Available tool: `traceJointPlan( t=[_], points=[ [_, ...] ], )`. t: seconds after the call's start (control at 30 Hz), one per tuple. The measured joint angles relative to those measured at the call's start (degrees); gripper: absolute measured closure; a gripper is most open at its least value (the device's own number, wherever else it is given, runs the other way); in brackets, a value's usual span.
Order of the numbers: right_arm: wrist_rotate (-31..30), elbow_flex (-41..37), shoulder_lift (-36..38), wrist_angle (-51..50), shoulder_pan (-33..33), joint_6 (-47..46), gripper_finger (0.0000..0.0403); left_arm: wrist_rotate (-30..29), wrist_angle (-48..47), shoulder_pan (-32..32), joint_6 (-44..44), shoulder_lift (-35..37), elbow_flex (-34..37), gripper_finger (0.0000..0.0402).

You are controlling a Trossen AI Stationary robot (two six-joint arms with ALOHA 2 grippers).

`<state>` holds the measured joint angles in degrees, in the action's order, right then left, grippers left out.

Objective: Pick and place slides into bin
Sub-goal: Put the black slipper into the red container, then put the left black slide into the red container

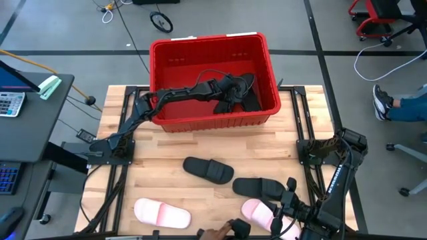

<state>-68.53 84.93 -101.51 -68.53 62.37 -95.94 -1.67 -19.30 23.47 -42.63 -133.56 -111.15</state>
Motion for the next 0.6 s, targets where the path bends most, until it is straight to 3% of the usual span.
traceJointPlan(
  t=[0.23,0.6],
  points=[
    [0.00,-0.02,0.00,0.00,0.00,0.04,0.0302,-1.73,0.55,-1.71,-0.08,0.43,0.00,0.0156],
    [-0.02,-0.02,0.00,-0.02,0.00,0.46,0.0302,-21.02,0.39,-6.24,-11.06,3.77,0.00,0.0157]
  ],
)
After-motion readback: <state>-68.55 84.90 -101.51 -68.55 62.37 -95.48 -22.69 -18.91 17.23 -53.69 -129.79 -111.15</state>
